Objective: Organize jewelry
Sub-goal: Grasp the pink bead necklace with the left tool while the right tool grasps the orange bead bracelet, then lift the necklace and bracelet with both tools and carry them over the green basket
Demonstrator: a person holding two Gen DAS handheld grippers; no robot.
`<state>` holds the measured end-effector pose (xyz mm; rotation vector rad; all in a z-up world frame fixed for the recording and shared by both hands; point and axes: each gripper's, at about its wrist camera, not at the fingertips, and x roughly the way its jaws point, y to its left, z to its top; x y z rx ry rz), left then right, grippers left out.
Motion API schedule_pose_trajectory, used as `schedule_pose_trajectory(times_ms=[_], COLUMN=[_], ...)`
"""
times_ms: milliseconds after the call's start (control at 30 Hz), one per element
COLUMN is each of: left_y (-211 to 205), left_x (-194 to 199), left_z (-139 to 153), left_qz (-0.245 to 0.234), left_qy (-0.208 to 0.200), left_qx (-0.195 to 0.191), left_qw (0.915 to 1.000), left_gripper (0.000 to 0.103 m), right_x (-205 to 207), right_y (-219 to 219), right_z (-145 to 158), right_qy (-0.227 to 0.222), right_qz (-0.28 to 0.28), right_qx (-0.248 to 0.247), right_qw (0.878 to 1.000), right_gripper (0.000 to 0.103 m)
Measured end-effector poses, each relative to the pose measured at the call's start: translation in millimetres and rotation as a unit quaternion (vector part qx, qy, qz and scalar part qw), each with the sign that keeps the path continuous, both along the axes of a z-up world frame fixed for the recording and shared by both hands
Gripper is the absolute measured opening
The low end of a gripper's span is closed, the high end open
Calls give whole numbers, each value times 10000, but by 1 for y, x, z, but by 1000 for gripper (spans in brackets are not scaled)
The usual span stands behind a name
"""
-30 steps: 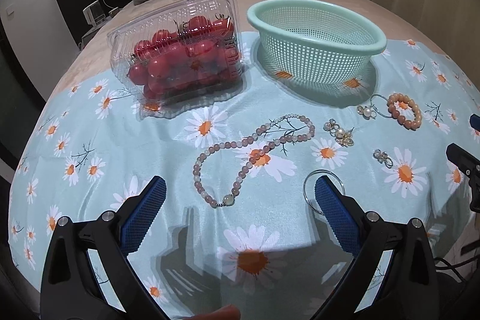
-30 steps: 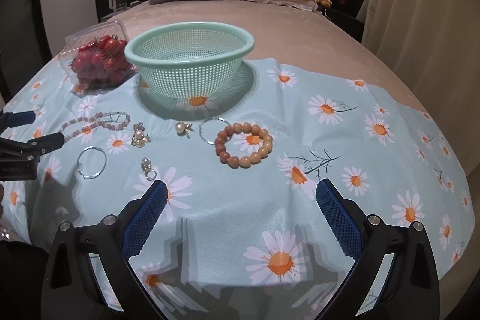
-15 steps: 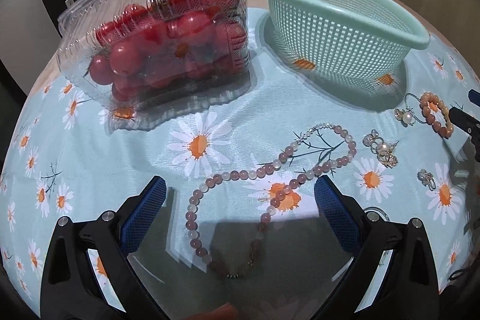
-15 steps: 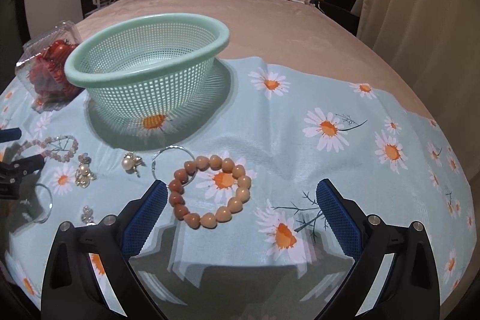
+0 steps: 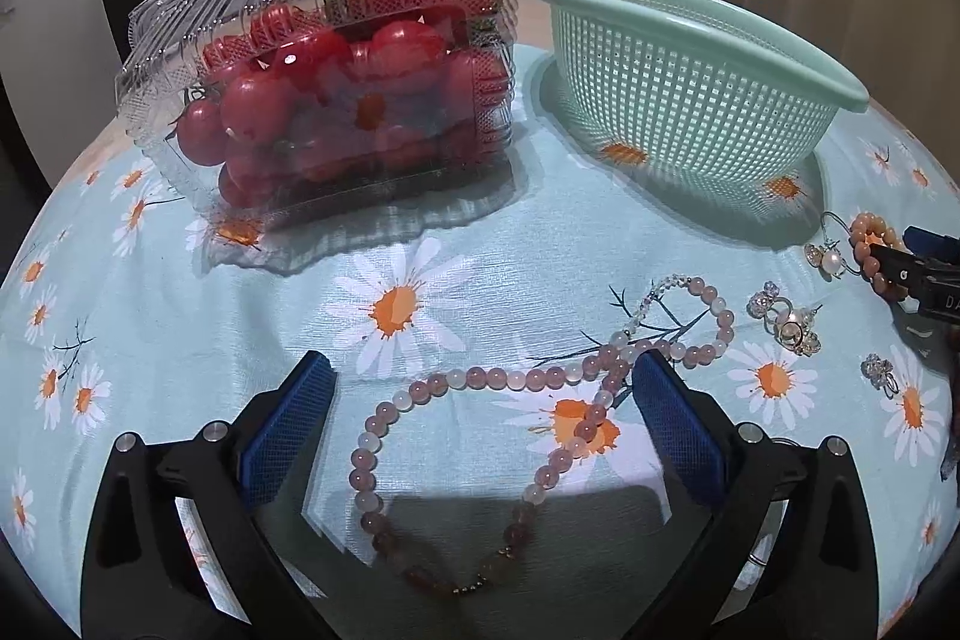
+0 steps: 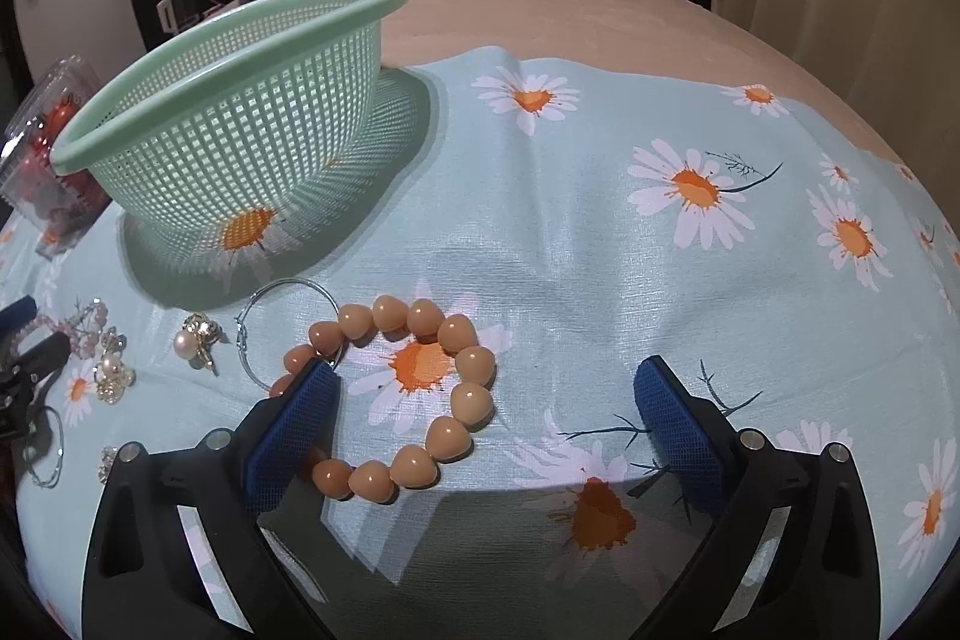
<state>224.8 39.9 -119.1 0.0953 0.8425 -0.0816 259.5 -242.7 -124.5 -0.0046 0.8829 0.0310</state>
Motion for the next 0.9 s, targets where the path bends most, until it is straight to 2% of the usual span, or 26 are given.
schedule_pose_trajectory(times_ms=[67,100,133,167,233,267,300,333,433,533,667,700,733,900], left_y=[1,1,2,0,-6,-8,-7,-8,-12,-3,0,-1,-2,-11], left_x=[-5,-7,-9,-10,-13,-14,-15,-16,-20,-20,-28,-29,-29,-28], left_z=[-1,0,1,1,7,7,8,8,9,13,19,22,26,49], left_qz=[-51,-152,-269,-360,-512,-526,-664,-768,-870,-914,-1045,-1078,-1113,-1222], left_qy=[-6,-16,-37,-53,-63,-58,-3,60,15,128,264,256,284,166], left_qx=[-120,-208,-236,-180,-94,-52,-175,-272,-120,-419,-475,-470,-491,-363], left_qw=[9999,9997,9994,9992,9986,9986,9976,9967,9961,9949,9930,9927,9922,9917], left_gripper=[97,88,76,72,54,49,20,12,11,11,10,6,6,6], right_x=[-2,-4,-6,-9,-12,-14,-15,-15,-19,-26,-36,-38,-40,-46], right_y=[-2,-2,-1,-1,2,2,1,-1,-5,-4,6,9,13,27], right_z=[2,3,3,5,6,7,8,9,13,22,43,50,58,88], right_qy=[-62,-84,-97,-130,-145,-147,-140,-128,-95,-93,-244,-296,-351,-604], right_qz=[2,30,135,247,492,548,591,626,717,815,1010,1065,1130,1404], right_qx=[16,40,59,45,90,109,176,261,409,597,506,470,416,252], right_qw=[10000,10000,9998,9996,9986,9983,9980,9976,9965,9948,9933,9928,9921,9879], right_gripper=[96,94,81,70,43,36,22,11,11,11,11,11,11,11])
